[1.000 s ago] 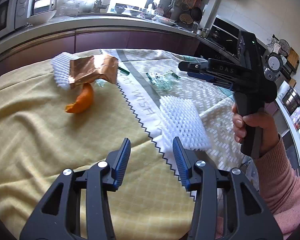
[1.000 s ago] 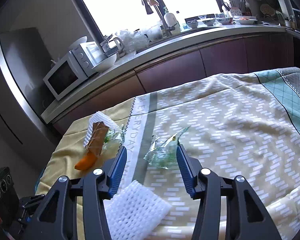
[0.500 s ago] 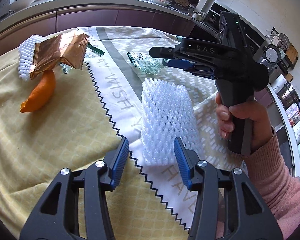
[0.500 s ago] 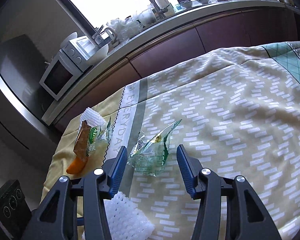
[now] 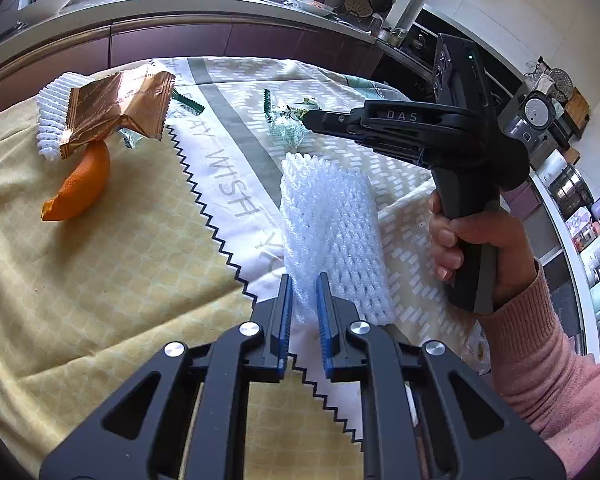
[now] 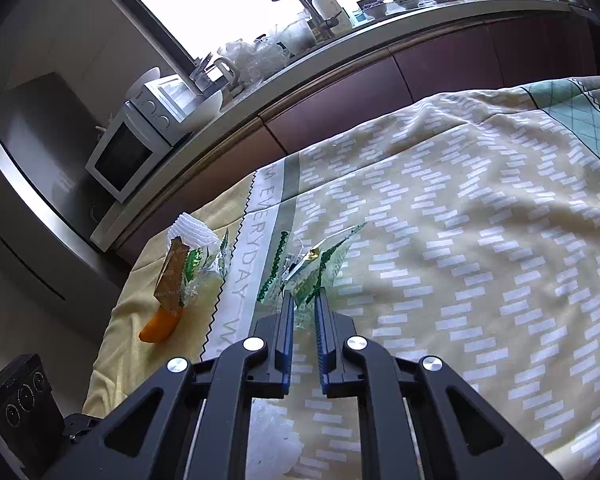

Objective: Collect trash
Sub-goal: 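Carry the foam net and plastic wrapper over the teal bin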

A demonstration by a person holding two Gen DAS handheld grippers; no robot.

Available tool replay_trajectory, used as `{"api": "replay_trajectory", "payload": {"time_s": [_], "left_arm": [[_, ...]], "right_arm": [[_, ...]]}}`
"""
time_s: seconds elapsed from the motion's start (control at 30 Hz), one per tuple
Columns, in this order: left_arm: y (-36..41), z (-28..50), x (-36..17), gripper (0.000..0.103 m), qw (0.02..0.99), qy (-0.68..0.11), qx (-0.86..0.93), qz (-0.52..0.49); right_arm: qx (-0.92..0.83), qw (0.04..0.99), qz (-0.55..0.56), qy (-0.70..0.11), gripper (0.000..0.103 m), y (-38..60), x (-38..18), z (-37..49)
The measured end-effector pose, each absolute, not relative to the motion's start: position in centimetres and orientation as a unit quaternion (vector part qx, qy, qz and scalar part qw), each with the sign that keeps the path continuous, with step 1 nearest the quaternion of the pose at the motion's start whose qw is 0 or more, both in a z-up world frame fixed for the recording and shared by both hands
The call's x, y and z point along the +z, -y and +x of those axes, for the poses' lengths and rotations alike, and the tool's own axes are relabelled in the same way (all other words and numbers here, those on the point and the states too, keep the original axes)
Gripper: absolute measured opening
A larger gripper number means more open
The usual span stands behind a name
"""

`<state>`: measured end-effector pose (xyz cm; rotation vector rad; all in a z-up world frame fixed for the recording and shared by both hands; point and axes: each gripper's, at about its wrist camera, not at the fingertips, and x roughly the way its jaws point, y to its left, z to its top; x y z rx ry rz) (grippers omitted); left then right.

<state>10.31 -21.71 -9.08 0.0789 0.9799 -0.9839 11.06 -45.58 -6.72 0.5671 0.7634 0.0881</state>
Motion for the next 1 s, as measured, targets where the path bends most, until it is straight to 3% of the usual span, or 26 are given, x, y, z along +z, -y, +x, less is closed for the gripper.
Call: {"api": "replay_trajectory", "payload": {"time_s": [1.0], "left_arm": [[6.7, 9.2, -4.6, 0.012, 0.853, -0.383, -0.354, -0.023]], "right_arm": [[0.165, 0.906, 0.238, -0.310, 0.006, 35.7, -1.2, 8.2]]}}
